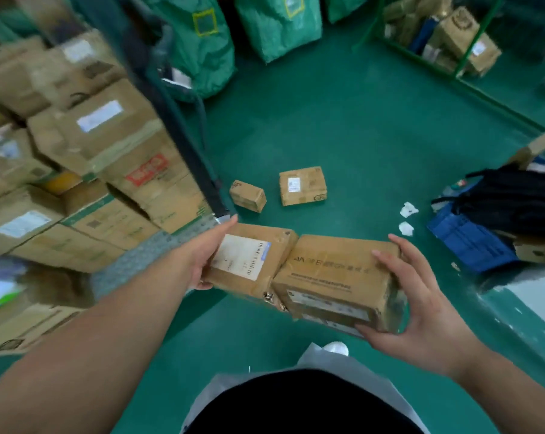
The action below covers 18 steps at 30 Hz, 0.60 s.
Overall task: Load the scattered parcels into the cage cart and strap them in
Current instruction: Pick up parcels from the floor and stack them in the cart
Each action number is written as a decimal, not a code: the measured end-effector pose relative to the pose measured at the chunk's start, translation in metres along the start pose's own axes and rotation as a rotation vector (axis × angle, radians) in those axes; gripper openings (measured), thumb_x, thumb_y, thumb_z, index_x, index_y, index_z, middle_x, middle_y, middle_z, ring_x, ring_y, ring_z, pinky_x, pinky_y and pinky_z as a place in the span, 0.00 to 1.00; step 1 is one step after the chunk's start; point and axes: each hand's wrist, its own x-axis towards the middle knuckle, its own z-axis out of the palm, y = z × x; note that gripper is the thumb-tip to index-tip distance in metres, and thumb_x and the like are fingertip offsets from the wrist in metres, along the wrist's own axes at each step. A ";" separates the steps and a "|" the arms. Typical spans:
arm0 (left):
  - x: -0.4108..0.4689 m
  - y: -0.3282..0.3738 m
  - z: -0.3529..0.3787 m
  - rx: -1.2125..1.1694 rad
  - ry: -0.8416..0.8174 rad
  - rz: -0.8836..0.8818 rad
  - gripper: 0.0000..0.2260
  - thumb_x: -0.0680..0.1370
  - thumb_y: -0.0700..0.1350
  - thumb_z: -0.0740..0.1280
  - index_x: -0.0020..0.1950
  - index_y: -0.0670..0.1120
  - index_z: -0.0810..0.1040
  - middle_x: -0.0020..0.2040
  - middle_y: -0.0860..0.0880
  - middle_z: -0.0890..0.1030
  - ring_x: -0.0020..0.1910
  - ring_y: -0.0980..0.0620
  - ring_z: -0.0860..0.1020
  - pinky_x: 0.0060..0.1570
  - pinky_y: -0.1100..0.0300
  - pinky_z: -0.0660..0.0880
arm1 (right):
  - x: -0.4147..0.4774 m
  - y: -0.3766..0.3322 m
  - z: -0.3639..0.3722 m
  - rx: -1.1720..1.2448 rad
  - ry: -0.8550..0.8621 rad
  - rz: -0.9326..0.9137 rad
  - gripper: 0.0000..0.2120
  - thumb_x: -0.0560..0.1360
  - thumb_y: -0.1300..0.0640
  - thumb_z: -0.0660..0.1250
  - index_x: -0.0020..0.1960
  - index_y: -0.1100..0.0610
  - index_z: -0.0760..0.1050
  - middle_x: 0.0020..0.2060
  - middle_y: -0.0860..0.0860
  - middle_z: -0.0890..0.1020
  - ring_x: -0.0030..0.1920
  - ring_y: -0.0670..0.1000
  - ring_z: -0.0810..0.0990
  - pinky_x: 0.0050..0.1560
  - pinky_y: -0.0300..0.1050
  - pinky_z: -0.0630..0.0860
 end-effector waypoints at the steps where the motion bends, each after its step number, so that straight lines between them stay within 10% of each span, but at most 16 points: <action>1: -0.002 -0.019 -0.023 -0.050 -0.021 0.059 0.36 0.63 0.77 0.70 0.57 0.51 0.86 0.56 0.46 0.86 0.55 0.43 0.84 0.64 0.45 0.75 | 0.002 -0.010 0.011 0.074 0.001 0.034 0.51 0.59 0.40 0.81 0.77 0.41 0.62 0.80 0.43 0.56 0.79 0.46 0.61 0.72 0.50 0.67; 9: -0.048 -0.200 -0.205 -0.646 -0.041 0.097 0.17 0.73 0.52 0.71 0.60 0.48 0.82 0.50 0.43 0.85 0.52 0.42 0.81 0.63 0.39 0.72 | 0.019 -0.131 0.138 0.421 -0.122 0.216 0.45 0.60 0.49 0.80 0.73 0.34 0.67 0.73 0.32 0.68 0.67 0.43 0.77 0.61 0.40 0.77; 12: -0.071 -0.272 -0.262 -0.757 0.006 0.122 0.26 0.65 0.49 0.77 0.63 0.46 0.81 0.54 0.41 0.83 0.53 0.41 0.79 0.64 0.36 0.72 | 0.040 -0.191 0.188 0.561 -0.227 0.275 0.39 0.62 0.52 0.83 0.68 0.33 0.72 0.60 0.43 0.83 0.58 0.51 0.84 0.55 0.48 0.81; 18: -0.092 -0.345 -0.340 -0.919 0.060 0.103 0.22 0.72 0.53 0.73 0.64 0.49 0.80 0.57 0.40 0.84 0.57 0.39 0.80 0.61 0.38 0.74 | 0.092 -0.255 0.272 0.603 -0.631 0.568 0.52 0.44 0.17 0.72 0.65 0.36 0.77 0.58 0.43 0.85 0.58 0.50 0.83 0.53 0.53 0.78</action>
